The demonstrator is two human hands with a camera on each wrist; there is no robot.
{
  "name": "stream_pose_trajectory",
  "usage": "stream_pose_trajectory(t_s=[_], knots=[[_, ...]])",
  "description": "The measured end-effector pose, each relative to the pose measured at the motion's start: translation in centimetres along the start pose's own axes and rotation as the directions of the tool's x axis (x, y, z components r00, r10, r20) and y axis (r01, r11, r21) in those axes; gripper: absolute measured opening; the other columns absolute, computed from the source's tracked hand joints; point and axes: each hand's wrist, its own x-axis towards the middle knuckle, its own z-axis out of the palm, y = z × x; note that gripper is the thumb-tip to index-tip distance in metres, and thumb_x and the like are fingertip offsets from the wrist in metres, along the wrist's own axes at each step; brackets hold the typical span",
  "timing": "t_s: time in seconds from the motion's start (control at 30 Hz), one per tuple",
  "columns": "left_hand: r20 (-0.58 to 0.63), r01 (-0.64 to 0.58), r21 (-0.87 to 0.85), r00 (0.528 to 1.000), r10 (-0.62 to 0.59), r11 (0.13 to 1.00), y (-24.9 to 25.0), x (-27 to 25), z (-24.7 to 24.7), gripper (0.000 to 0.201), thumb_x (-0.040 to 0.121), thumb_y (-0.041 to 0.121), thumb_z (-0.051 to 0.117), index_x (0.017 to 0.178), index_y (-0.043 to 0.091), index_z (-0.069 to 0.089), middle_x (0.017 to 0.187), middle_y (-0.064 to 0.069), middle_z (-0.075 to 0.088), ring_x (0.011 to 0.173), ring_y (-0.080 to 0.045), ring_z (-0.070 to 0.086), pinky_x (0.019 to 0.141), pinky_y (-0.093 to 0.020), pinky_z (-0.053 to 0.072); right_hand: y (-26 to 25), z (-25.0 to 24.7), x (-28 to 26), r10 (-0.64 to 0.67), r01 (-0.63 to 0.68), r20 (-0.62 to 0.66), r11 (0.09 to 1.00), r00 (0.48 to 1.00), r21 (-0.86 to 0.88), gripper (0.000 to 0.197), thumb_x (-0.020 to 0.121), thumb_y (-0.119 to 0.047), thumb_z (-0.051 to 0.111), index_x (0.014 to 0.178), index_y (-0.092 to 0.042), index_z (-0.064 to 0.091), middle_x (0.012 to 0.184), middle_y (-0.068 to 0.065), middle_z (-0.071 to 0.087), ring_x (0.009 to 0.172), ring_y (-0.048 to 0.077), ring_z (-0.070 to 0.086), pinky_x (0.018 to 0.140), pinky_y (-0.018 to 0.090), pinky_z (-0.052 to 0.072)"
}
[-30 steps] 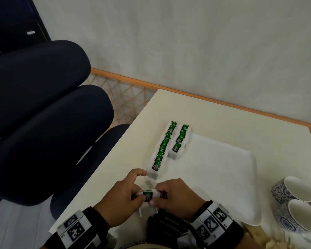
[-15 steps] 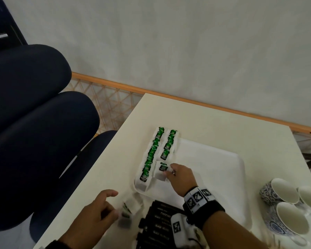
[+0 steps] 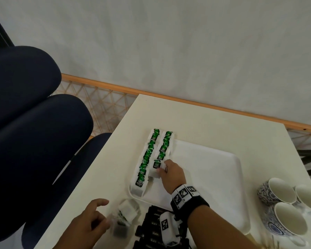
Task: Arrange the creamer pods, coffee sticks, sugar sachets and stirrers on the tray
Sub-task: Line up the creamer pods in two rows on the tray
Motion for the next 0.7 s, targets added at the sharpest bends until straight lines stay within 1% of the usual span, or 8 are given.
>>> stream_pose_trajectory(t_s=[0.07, 0.17, 0.23, 0.33, 0.43, 0.53, 0.6, 0.7], knots=[[0.003, 0.002, 0.002, 1.0, -0.002, 1.0, -0.1, 0.1, 0.0, 0.041, 0.086, 0.019, 0.065, 0.11, 0.041, 0.041, 0.084, 0.005, 0.072, 0.075, -0.003, 0.065, 0.083, -0.02, 0.046, 0.0, -0.1, -0.3, 0.039, -0.04, 0.007, 0.992, 0.999, 0.122, 0.037, 0.091, -0.034, 0.06, 0.122, -0.017, 0.046, 0.094, -0.002, 0.056, 0.083, 0.014, 0.053, 0.069, 0.022, 0.038], [-0.003, 0.001, 0.003, 1.0, -0.001, 1.0, -0.4, 0.1, 0.0, 0.04, 0.087, 0.02, 0.065, 0.111, 0.041, 0.042, 0.085, 0.004, 0.072, 0.074, -0.002, 0.065, 0.083, -0.021, 0.047, 0.0, -0.2, -1.0, 0.068, -0.077, 0.045, 0.97, 0.997, 0.23, 0.059, 0.081, -0.037, 0.072, 0.125, -0.022, 0.035, 0.091, -0.002, 0.058, 0.078, 0.01, 0.056, 0.06, 0.018, 0.039], [-0.013, 0.005, -0.005, 1.0, -0.005, 1.0, -0.6, 0.1, 0.1, 0.039, 0.087, 0.019, 0.065, 0.111, 0.04, 0.042, 0.085, 0.004, 0.072, 0.073, -0.002, 0.065, 0.082, -0.02, 0.047, 0.1, -0.3, -1.2, 0.065, -0.073, 0.042, 0.969, 0.997, 0.238, 0.07, 0.077, -0.036, 0.076, 0.128, -0.023, 0.031, 0.091, 0.0, 0.058, 0.079, 0.012, 0.057, 0.06, 0.018, 0.041], [-0.007, 0.016, -0.005, 1.0, -0.016, 1.0, -0.8, 0.1, 0.2, 0.04, 0.086, 0.02, 0.065, 0.111, 0.041, 0.042, 0.085, 0.005, 0.071, 0.073, 0.0, 0.064, 0.081, -0.019, 0.046, 0.3, -0.4, -1.4, 0.031, -0.042, 0.059, 0.98, 0.998, 0.194, 0.076, 0.075, -0.029, 0.079, 0.13, -0.021, 0.028, 0.081, -0.004, 0.054, 0.073, 0.008, 0.054, 0.06, 0.016, 0.041], [0.008, 0.02, -0.003, 1.0, -0.02, 1.0, -0.9, 0.2, 0.2, 0.041, 0.087, 0.021, 0.065, 0.112, 0.042, 0.04, 0.084, 0.006, 0.071, 0.074, 0.001, 0.064, 0.08, -0.017, 0.044, 0.4, -0.4, -1.5, 0.021, -0.033, 0.074, 0.986, 0.997, 0.165, 0.075, 0.073, -0.026, 0.081, 0.127, -0.019, 0.029, 0.078, -0.005, 0.053, 0.072, 0.008, 0.056, 0.063, 0.016, 0.042], [0.008, 0.018, 0.005, 1.0, -0.018, 1.0, -1.1, 0.3, 0.3, 0.04, 0.087, 0.02, 0.065, 0.111, 0.041, 0.04, 0.083, 0.006, 0.072, 0.073, 0.002, 0.064, 0.078, -0.016, 0.043, 0.4, -0.5, -1.6, 0.023, -0.033, 0.07, 0.989, 0.997, 0.147, 0.067, 0.074, -0.023, 0.079, 0.121, -0.019, 0.032, 0.08, -0.003, 0.054, 0.075, 0.011, 0.057, 0.061, 0.015, 0.042], [0.013, 0.024, 0.01, 1.0, -0.024, 1.0, -1.2, 0.3, 0.3, 0.04, 0.087, 0.02, 0.065, 0.111, 0.041, 0.04, 0.083, 0.006, 0.071, 0.073, 0.002, 0.064, 0.078, -0.015, 0.042, 0.4, -0.3, -1.5, 0.014, -0.021, 0.062, 0.992, 0.998, 0.122, 0.06, 0.076, -0.023, 0.078, 0.115, -0.02, 0.033, 0.08, -0.002, 0.055, 0.075, 0.013, 0.057, 0.063, 0.019, 0.045], [0.019, 0.031, 0.017, 0.999, -0.032, 0.999, -1.2, 0.4, 0.4, 0.041, 0.086, 0.019, 0.065, 0.111, 0.041, 0.04, 0.082, 0.005, 0.071, 0.073, 0.0, 0.064, 0.08, -0.017, 0.043, 0.4, 0.3, -1.1, -0.01, 0.006, 0.055, 0.997, 0.998, 0.083, 0.055, 0.077, -0.025, 0.076, 0.108, -0.025, 0.031, 0.086, 0.0, 0.057, 0.079, 0.017, 0.058, 0.07, 0.029, 0.05]])
